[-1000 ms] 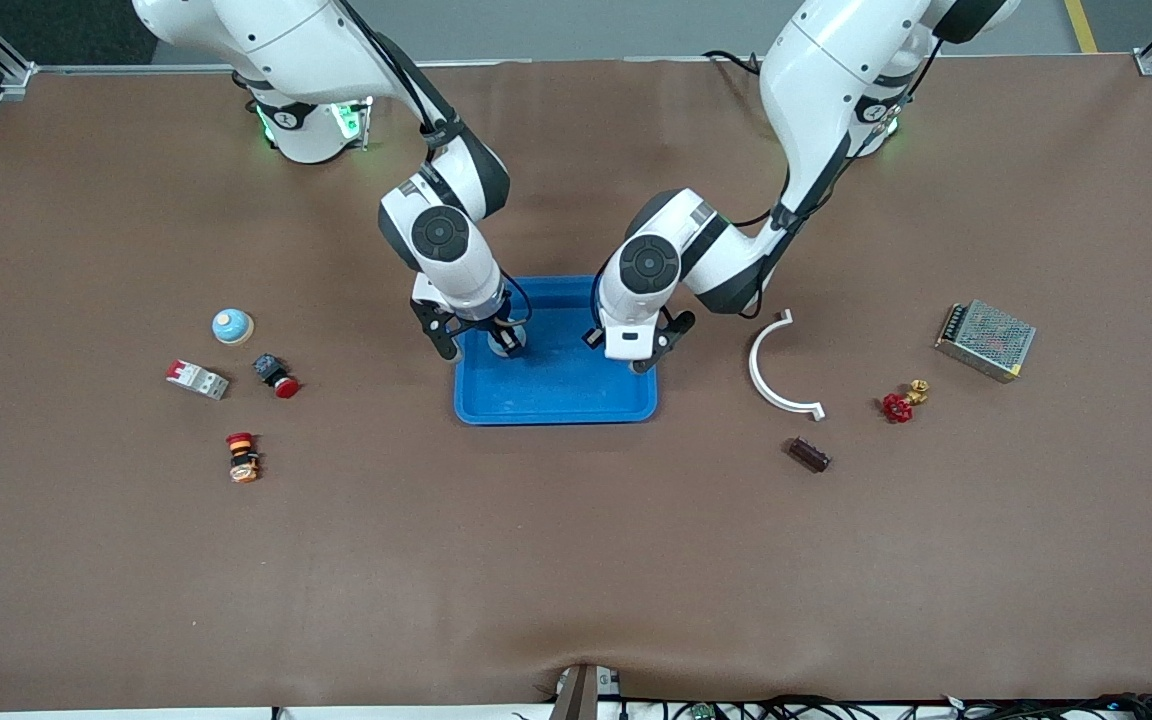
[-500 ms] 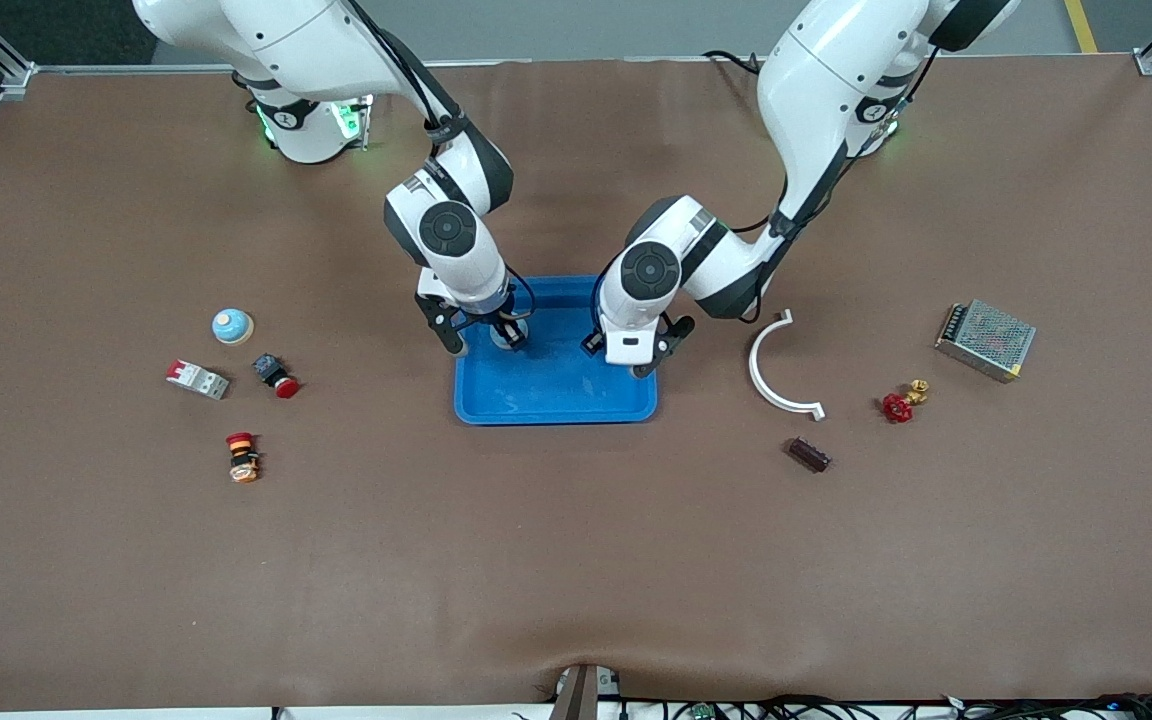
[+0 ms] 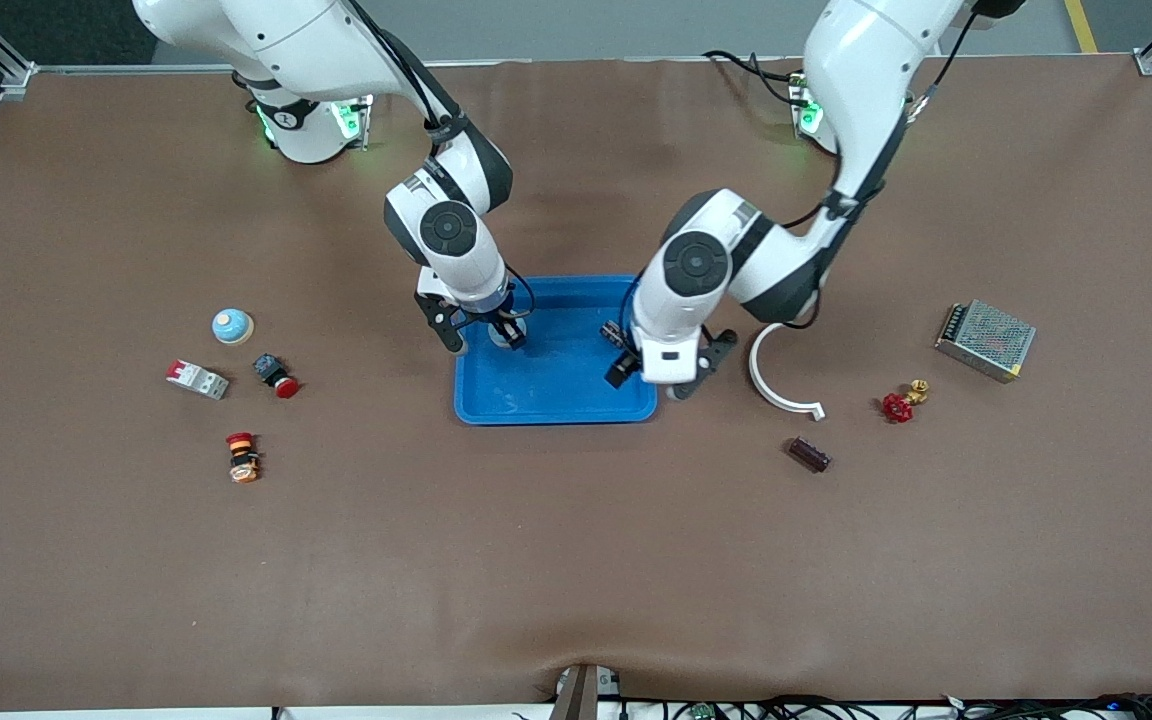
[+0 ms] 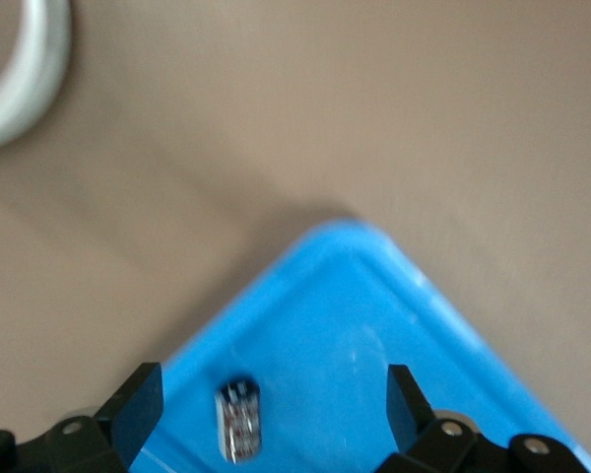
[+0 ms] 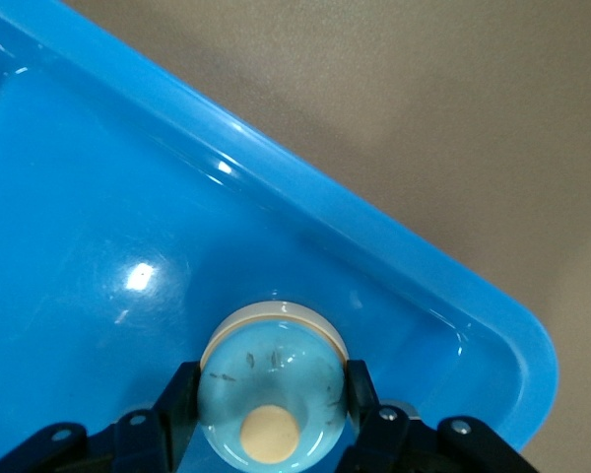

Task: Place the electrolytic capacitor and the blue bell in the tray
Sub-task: 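Move the right gripper to the second bell while the left reaches a capacitor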

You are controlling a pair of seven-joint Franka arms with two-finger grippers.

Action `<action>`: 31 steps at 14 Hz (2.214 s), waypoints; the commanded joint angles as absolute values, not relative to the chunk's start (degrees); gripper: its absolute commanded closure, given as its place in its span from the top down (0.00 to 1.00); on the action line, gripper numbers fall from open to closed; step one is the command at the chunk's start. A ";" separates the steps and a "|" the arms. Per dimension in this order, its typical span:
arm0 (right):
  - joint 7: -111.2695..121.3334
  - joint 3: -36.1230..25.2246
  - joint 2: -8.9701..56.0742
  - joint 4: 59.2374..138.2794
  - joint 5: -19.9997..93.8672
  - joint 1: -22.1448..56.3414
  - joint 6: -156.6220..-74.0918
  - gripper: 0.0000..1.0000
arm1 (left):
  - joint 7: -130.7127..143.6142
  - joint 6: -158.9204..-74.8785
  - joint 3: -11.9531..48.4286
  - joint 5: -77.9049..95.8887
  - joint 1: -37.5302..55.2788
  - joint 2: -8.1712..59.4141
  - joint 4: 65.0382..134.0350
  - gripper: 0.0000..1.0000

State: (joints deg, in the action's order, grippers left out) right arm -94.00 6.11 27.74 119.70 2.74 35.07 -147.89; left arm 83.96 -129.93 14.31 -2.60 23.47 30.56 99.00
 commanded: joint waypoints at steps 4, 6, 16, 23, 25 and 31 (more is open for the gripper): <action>-96.77 5.36 26.98 120.76 2.02 36.04 -147.83 1.00 | 70.25 -127.97 14.33 -4.66 12.42 28.74 99.76 1.00; -96.59 5.36 26.81 120.67 1.93 36.56 -147.83 1.00 | 66.64 -128.32 14.41 -5.27 8.37 30.31 97.84 1.00; -71.50 5.54 21.19 104.25 -1.85 25.33 -111.92 1.00 | 65.83 -130.69 10.29 -7.91 6.24 40.34 91.76 0.86; -35.98 5.36 14.51 106.51 -5.96 11.61 -105.47 1.00 | 65.83 -131.75 9.84 -10.55 5.98 42.71 92.11 0.71; -31.75 5.45 12.76 109.58 -8.43 10.20 -107.39 1.00 | 65.92 -131.75 9.84 -10.55 5.98 42.80 92.11 0.45; -10.57 5.54 4.32 129.70 -8.26 -3.58 -128.90 1.00 | 66.97 -131.31 10.19 -10.55 7.03 42.01 91.76 0.00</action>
State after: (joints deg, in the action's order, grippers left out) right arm -14.69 4.32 9.59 121.13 -7.79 0.81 -122.82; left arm 65.65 -131.64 10.10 -9.26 6.18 42.40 92.40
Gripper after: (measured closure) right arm 0.000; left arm 0.700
